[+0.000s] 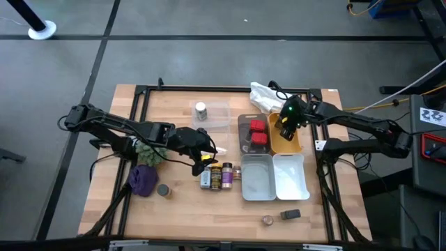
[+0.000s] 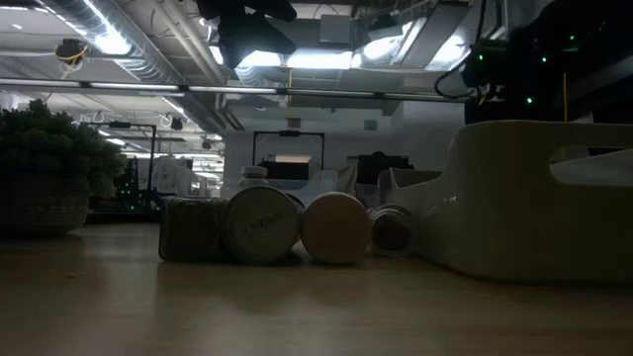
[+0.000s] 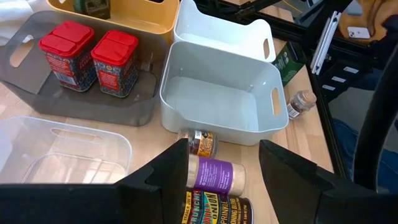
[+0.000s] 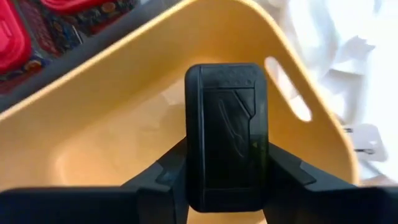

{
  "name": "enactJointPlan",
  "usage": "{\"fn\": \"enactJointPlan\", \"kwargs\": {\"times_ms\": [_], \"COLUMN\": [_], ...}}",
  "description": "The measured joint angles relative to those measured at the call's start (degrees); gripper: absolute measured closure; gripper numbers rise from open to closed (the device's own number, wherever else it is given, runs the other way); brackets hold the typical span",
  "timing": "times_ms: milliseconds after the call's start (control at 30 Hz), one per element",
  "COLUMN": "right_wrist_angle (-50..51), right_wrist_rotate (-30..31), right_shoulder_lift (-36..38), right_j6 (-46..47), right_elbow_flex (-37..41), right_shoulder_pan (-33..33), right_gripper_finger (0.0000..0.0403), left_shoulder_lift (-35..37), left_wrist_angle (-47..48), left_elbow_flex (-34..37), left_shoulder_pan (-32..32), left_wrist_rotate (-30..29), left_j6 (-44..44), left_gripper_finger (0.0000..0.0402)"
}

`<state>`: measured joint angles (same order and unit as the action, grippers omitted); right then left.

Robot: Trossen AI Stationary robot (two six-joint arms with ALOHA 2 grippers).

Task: Sort spices by type
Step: Put the top black seasoning can into the yellow bin

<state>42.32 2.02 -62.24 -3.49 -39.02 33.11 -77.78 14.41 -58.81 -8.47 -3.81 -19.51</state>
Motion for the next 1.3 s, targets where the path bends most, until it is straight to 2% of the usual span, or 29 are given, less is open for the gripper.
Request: {"fn": "enactJointPlan", "kwargs": {"times_ms": [133, 433, 1167, 1300], "right_wrist_angle": [-2.1, -2.12, -2.07, -1.98], "right_wrist_rotate": [-2.64, -1.18, -0.52, 0.46], "right_shoulder_lift": [-1.09, -3.64, -3.67, -3.67], "right_j6": [0.11, 0.13, 0.32, 3.25], "right_elbow_flex": [1.34, 1.66, 1.66, 1.66], "right_shoulder_pan": [0.82, 0.67, 0.67, 0.67], "right_gripper_finger": [0.0255, 0.0254, 0.0253, 0.0253], "left_shoulder_lift": [0.0, 0.0, 0.0, 0.0], "left_wrist_angle": [-0.02, -0.02, 0.0, 0.0], "left_elbow_flex": [0.0, 0.0, 0.0, 0.0], "left_shoulder_pan": [0.0, 0.0, 0.0, 0.0], "left_wrist_rotate": [0.0, 0.0, 0.0, 0.0], "left_j6": [0.0, 0.0, -0.21, -0.13], "left_gripper_finger": [0.0221, 0.0221, 0.0221, 0.0221]}}
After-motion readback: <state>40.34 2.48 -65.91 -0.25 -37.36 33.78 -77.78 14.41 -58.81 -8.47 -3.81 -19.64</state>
